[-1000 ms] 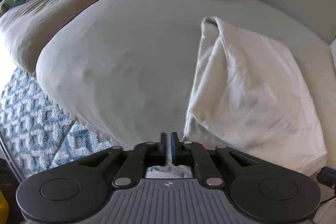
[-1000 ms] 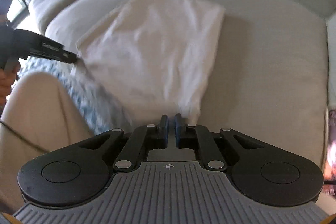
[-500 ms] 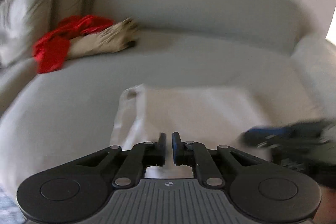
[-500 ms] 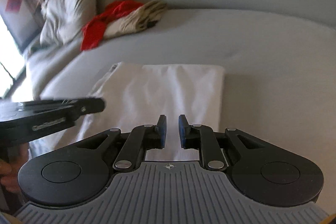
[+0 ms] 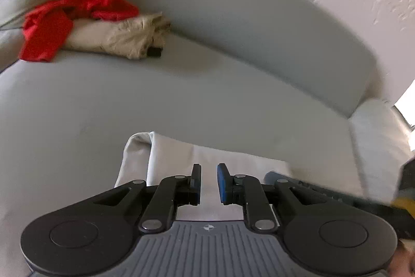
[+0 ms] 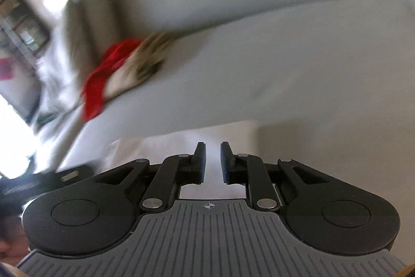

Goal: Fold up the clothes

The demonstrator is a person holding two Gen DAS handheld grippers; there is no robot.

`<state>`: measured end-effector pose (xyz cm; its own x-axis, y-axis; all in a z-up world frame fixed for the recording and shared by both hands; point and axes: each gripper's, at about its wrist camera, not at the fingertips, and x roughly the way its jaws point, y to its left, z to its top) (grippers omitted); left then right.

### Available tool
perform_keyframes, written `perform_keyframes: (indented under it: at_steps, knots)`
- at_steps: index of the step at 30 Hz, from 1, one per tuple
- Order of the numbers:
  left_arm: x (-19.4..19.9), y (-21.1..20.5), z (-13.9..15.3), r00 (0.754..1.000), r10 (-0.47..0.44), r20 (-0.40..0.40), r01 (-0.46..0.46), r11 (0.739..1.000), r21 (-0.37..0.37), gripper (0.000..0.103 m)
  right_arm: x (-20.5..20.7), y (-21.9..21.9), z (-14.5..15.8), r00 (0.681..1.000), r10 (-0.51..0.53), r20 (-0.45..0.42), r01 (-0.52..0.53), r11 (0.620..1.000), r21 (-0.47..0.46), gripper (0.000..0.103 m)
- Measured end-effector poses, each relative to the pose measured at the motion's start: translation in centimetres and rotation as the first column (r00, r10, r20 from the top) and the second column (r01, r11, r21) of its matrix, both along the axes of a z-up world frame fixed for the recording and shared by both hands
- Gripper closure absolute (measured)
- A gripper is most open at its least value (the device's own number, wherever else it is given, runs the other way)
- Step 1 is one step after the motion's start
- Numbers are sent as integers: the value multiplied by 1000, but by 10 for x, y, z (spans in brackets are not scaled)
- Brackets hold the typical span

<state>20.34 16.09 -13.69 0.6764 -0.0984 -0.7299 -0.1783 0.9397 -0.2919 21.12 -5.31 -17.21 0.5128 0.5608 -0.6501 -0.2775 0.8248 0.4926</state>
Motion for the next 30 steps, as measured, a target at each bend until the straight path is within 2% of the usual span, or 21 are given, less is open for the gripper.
perform_keyframes:
  at_steps: [2,3,5,7,9,10,12,14,16,19,22,24,26,27,30]
  knots:
    - [14,15,-16,997,76,-23,-76,997,-6,92,13,16,-11,999,37,-21,-37,999,1,86]
    - [16,23,-21,993,113,-33,-113,994,-8,93,21,16,-17,999,18,-41,-18,1000,6,94]
    - [13,42,-30,987,159,-34,-162,984,-72,92,37,-3,-29,992,-94,-79,96,995,23,100]
    - [3,53,-25,981,191,-30,-193,975,-114,92,51,-30,-40,967,-233,-108,237,971,28,102]
    - [-8,52,-5,977,213,-20,-213,976,-39,95,53,-57,-39,942,-321,-101,324,946,11,103]
    - [-18,51,6,979,203,-2,-203,979,-21,91,52,-66,-36,935,-338,-106,341,940,10,102]
    - [-43,49,27,986,162,35,-161,987,-13,85,41,-81,-24,927,-353,-125,358,933,20,90]
    - [-69,41,45,992,108,63,-108,994,-11,85,22,-92,-9,937,-323,-132,332,942,49,90]
    - [-94,19,52,996,29,82,-32,999,31,85,-5,-92,9,959,-256,-126,266,962,69,89]
    - [-132,-22,49,989,-105,100,92,988,127,85,-53,-76,35,989,-120,-92,126,990,62,88]
    - [-152,-55,26,983,-173,56,158,965,211,89,-96,-45,50,1000,19,-13,-19,1000,-12,86]
    - [-164,-72,13,976,-216,35,201,948,249,90,-120,-23,51,993,107,47,-101,988,-117,80]
    - [-178,-81,4,968,-249,6,239,936,258,91,-144,-9,44,978,200,61,-182,958,-221,79]
    - [-182,-82,-1,968,-248,-22,246,936,250,91,-157,-9,39,972,228,65,-203,943,-262,80]
    - [-190,-72,-5,979,-175,-105,192,966,171,91,-195,-17,27,955,287,71,-242,897,-369,79]
